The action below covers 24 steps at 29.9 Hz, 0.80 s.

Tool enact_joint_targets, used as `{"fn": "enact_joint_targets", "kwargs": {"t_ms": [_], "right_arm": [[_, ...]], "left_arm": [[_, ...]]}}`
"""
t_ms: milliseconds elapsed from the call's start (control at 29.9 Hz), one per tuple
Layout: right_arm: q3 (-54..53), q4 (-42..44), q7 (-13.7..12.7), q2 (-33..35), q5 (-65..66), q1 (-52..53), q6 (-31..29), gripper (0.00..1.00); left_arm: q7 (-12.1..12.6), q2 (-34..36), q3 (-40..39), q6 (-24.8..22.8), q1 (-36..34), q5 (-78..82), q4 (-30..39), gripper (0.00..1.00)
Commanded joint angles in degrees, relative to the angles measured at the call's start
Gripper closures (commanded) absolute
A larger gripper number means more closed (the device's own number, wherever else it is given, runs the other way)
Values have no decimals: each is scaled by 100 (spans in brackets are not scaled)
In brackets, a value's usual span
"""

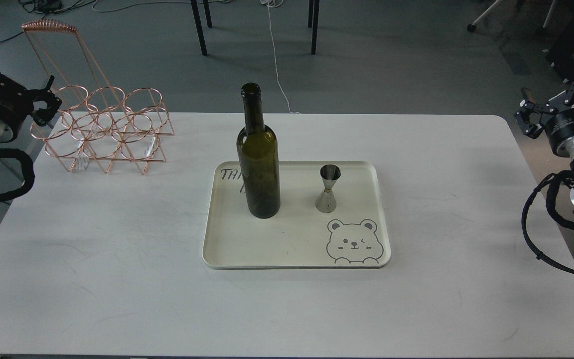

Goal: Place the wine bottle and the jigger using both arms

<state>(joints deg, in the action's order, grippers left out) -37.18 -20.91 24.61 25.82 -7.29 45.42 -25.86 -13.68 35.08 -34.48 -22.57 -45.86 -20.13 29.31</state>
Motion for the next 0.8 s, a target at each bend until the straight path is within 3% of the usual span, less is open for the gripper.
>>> {"fn": "enact_joint_targets", "kwargs": {"t_ms": [0, 334, 434, 601, 768], "right_arm": [[18, 0, 0, 2, 8, 2, 28, 1], [175, -439, 9, 107, 96, -42, -16, 1], [500, -711, 35, 448, 114, 2, 2, 1], [861, -1721, 71, 1169, 411, 2, 124, 1], [888, -3161, 114, 1872, 1851, -86, 922, 1]], "left_arm": [[-3, 7, 20, 16, 7, 9, 14, 2], [-20, 51, 20, 16, 7, 18, 31, 2], [-38, 69, 11, 7, 15, 18, 31, 2], [-64, 8, 11, 16, 15, 18, 31, 2], [-73, -1, 3, 16, 7, 18, 31, 2]]}}
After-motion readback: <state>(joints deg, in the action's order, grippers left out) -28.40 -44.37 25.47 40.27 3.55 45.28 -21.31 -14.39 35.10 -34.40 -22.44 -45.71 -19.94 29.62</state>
